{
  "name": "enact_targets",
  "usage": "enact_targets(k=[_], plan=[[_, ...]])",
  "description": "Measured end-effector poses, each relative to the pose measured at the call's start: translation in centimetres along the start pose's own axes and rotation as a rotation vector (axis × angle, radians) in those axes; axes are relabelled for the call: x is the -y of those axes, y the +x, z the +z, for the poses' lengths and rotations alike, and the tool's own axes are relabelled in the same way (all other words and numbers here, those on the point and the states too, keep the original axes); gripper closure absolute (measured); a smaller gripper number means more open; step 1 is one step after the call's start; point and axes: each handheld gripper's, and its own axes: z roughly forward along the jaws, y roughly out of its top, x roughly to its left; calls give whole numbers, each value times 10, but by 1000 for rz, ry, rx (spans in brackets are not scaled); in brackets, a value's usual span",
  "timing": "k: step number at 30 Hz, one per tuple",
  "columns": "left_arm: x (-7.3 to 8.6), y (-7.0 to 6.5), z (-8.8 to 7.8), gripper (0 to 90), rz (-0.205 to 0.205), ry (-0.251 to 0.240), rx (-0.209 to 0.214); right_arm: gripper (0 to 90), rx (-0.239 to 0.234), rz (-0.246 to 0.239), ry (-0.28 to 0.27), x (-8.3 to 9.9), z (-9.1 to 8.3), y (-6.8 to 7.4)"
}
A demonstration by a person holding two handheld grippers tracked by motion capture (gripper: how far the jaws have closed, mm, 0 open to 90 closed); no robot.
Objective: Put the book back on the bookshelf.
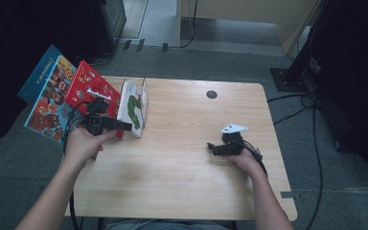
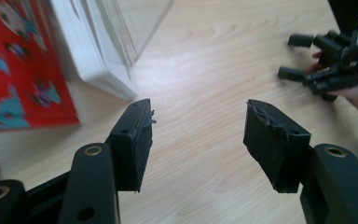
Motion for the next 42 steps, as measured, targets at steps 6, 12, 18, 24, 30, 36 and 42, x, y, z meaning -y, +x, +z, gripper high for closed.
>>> enact_targets(k=[6, 12, 18, 24, 30, 36, 42], plan=[[20, -7, 24, 415, 25, 31, 10, 131, 0, 0, 2, 0, 0, 0], [32, -7, 48, 412, 47, 54, 13, 131, 0, 1, 1, 0, 0, 0], [42, -8, 71, 410, 84, 69, 3, 131, 0, 1, 1, 0, 0, 0], [49, -5, 89, 409, 83, 71, 16, 132, 0, 1, 0, 0, 0, 0], [54, -5, 99, 407, 92, 58, 9, 131, 5, 4, -1, 0, 0, 1], [58, -4, 105, 406, 110, 44, -1, 132, 14, 11, -2, 0, 0, 3], [65, 4, 110, 405, 99, 49, 2, 132, 25, 19, -2, 0, 0, 5]])
